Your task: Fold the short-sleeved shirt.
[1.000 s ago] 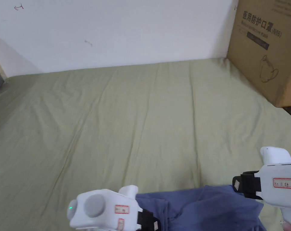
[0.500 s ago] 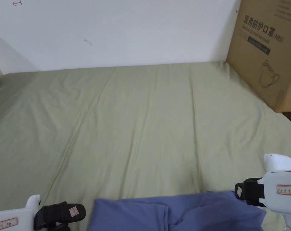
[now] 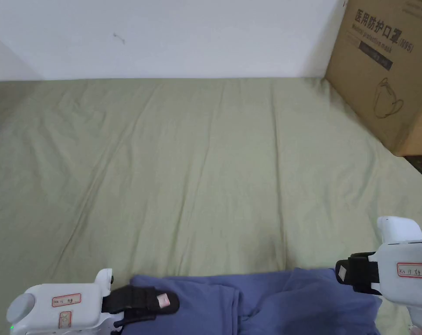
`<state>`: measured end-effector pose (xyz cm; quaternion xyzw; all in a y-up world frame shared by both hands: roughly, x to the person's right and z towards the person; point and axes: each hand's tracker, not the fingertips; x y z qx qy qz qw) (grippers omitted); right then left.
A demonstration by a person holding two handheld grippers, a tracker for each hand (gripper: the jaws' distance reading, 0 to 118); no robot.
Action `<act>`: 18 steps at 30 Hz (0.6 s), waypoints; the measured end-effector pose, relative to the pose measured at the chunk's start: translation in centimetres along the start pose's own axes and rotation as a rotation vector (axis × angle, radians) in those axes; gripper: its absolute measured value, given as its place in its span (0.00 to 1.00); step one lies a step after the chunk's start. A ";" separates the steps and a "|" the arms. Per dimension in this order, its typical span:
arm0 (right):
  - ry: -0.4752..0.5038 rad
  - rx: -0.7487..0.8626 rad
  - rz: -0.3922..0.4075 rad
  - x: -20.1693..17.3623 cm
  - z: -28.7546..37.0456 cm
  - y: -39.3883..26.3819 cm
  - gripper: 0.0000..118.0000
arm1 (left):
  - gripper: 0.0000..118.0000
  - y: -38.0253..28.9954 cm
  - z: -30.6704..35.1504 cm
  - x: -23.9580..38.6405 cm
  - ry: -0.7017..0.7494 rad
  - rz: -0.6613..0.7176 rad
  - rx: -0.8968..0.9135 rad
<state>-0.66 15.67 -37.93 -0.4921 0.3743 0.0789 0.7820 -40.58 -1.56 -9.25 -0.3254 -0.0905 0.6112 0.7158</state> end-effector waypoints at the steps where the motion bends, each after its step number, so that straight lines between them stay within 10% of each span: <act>1: 0.004 -0.005 -0.003 -0.1 -0.2 0.0 0.00 | 0.09 -0.3 -0.1 -0.2 0.175 -0.029 0.020; 7: 0.001 -0.013 0.015 -0.6 -0.3 -0.1 0.00 | 0.09 -2.9 1.6 3.3 0.147 -0.005 0.138; 15: 0.039 0.026 0.021 -0.6 0.8 0.3 0.00 | 0.09 -5.4 6.5 14.7 0.959 -0.351 0.406; 18: 0.047 0.037 0.026 -0.7 1.2 0.0 0.00 | 0.09 -6.0 5.8 16.5 0.932 -0.370 0.434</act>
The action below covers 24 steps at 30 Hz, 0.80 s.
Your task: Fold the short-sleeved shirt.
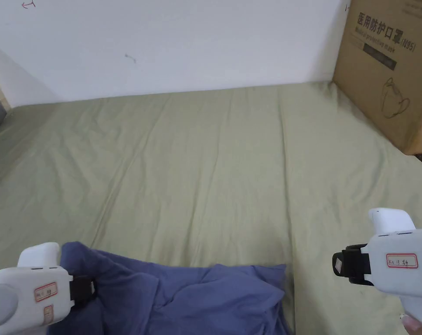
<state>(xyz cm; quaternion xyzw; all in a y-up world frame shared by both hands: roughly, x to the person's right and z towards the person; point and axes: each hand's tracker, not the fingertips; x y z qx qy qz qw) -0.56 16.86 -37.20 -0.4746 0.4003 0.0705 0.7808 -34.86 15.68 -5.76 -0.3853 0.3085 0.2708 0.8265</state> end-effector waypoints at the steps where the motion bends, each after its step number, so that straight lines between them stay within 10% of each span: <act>1: 0.009 0.004 -0.003 0.0 0.1 -0.1 0.00 | 0.09 0.1 0.1 1.0 -0.063 0.019 -0.006; 9: 0.027 0.018 -0.017 0.5 1.3 -0.4 0.00 | 0.12 -0.1 -6.6 12.7 -0.349 0.057 -0.235; 11: 0.025 0.021 -0.020 0.7 1.5 -0.5 0.00 | 0.29 -0.8 -8.3 15.6 -0.457 0.054 -0.330; 15: 0.020 0.019 -0.025 1.3 1.7 -0.7 0.00 | 0.97 -1.6 -10.0 19.3 -0.544 -0.012 -0.358; 16: 0.019 0.018 -0.025 1.4 1.6 -0.8 0.00 | 0.99 -1.7 -9.4 19.5 -0.581 -0.016 -0.349; 21: 0.002 0.018 -0.002 1.7 1.2 -0.4 0.00 | 0.89 -0.4 -7.2 18.4 -0.531 -0.115 -0.272; 23: 0.013 0.021 -0.011 2.0 1.2 -0.1 0.00 | 0.50 -0.1 -6.5 17.2 -0.471 -0.157 -0.233; 24: 0.014 0.025 -0.014 2.0 1.2 0.0 0.00 | 0.15 -0.1 -6.4 16.6 -0.432 -0.182 -0.223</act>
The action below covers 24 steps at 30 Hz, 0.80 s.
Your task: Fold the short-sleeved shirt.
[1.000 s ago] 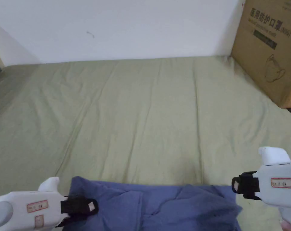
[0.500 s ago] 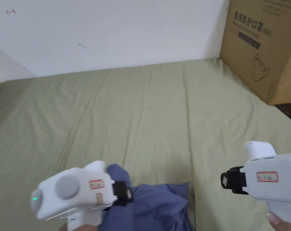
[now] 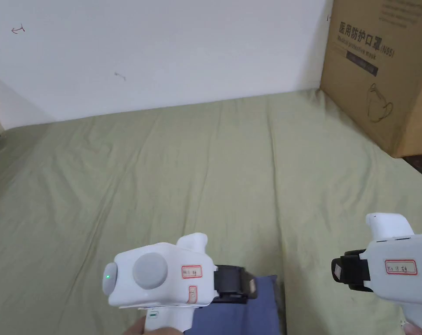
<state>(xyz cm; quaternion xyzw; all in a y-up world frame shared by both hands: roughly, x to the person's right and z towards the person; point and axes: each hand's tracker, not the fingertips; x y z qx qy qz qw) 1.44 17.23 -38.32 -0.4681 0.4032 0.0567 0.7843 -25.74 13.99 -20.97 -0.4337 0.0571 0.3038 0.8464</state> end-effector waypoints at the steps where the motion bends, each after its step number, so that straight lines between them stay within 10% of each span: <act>1: 0.000 0.004 0.000 0.0 0.0 0.1 0.00 | 0.04 -0.2 0.1 -0.4 0.040 -0.015 -0.009; 15: -0.028 0.026 -0.037 2.3 0.4 0.1 0.00 | 0.03 -2.4 -12.2 2.4 -0.049 0.059 -0.224; 24: -0.011 0.014 -0.068 2.7 -0.1 0.0 0.00 | 0.03 -3.0 -6.1 1.3 -0.340 0.167 -0.110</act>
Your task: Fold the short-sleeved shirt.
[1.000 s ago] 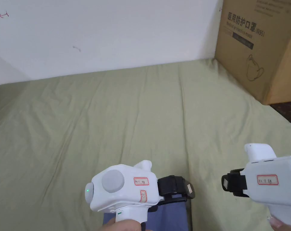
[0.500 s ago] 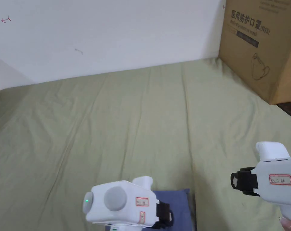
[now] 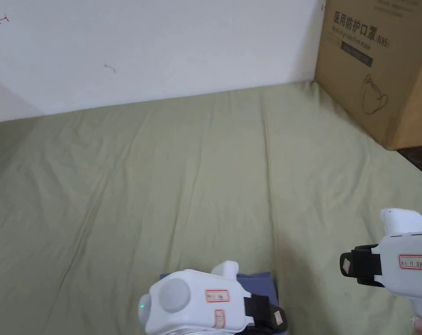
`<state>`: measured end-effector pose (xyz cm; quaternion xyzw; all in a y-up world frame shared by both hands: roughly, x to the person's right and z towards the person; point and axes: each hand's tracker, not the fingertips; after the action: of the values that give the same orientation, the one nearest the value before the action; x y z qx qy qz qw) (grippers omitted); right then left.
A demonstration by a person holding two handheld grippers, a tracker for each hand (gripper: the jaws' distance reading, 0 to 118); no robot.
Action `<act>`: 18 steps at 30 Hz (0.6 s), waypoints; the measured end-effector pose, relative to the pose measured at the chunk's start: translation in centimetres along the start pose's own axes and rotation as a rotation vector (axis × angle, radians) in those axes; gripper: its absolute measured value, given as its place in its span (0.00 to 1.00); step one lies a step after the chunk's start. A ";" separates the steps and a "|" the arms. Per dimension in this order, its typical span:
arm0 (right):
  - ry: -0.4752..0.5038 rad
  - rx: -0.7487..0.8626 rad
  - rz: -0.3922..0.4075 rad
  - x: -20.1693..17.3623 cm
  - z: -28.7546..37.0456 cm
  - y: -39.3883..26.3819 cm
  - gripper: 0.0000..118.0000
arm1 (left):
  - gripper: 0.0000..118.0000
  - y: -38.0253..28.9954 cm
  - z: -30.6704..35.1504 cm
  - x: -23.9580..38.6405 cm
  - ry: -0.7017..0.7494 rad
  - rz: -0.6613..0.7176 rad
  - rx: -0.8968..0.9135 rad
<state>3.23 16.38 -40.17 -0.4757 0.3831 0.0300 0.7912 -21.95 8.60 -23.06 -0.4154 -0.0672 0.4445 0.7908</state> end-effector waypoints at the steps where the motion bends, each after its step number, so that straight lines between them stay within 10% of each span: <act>1: 0.012 0.002 0.003 -0.4 -0.1 -0.1 0.00 | 0.03 -0.1 1.9 0.1 0.017 -0.024 0.048; 11: 0.468 -0.241 -0.040 -5.3 -8.1 -3.4 0.00 | 0.03 -2.7 17.8 -7.6 0.207 0.045 0.348; 18: 0.300 -0.353 -0.031 -4.4 -13.0 -5.7 0.00 | 0.04 -3.4 18.3 -12.3 0.186 0.177 0.360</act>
<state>-5.02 4.60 -36.53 -0.6115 0.4778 0.0134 0.6305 -35.80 9.33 -5.54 -0.3113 0.1232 0.4765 0.8130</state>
